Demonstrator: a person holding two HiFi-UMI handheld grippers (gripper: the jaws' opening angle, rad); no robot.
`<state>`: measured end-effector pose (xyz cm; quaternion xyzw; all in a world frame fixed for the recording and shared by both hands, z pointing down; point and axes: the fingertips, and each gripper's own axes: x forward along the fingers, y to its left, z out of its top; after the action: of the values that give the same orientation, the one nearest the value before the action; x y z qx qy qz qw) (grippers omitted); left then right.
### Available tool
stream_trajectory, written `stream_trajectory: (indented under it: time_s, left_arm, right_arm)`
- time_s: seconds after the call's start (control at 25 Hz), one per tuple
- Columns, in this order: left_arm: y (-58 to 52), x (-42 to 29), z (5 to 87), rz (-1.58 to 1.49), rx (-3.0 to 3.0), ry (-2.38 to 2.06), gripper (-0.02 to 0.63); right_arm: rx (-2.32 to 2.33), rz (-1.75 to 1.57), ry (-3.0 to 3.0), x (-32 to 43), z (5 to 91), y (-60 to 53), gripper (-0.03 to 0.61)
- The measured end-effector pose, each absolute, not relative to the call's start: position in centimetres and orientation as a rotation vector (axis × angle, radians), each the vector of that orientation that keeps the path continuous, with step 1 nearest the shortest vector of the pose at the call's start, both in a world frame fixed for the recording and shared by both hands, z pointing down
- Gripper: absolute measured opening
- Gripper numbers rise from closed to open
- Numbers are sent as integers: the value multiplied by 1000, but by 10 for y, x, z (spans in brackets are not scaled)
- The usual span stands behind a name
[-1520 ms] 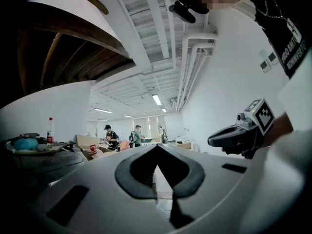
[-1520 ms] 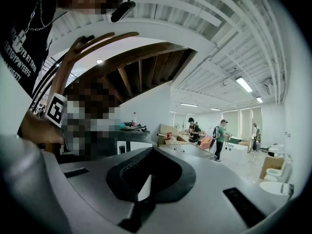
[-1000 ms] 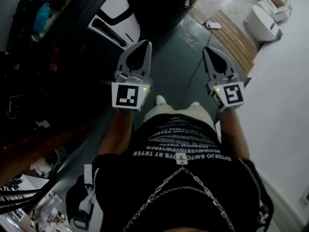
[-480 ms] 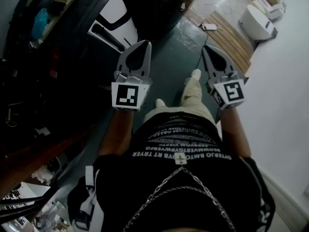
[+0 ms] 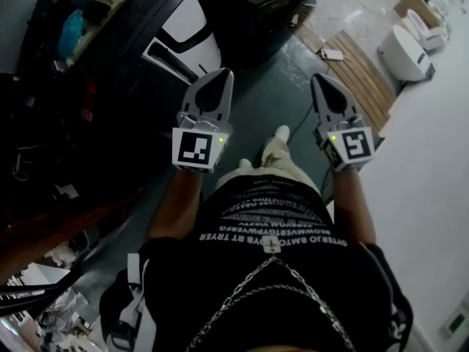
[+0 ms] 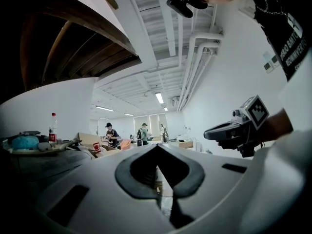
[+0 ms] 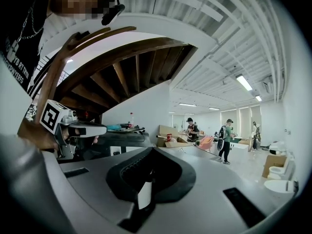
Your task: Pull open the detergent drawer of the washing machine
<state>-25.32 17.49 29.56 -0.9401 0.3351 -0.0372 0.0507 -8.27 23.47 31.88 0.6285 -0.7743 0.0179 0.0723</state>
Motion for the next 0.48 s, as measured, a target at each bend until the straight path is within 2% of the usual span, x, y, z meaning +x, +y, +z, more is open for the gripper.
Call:
stream_trajectory:
  time_s: [0.48]
  left_arm:
    - [103,-177,306,-161,-2921,1057,-6]
  right_arm:
    - [1853,80,-2354,2,329,163,2]
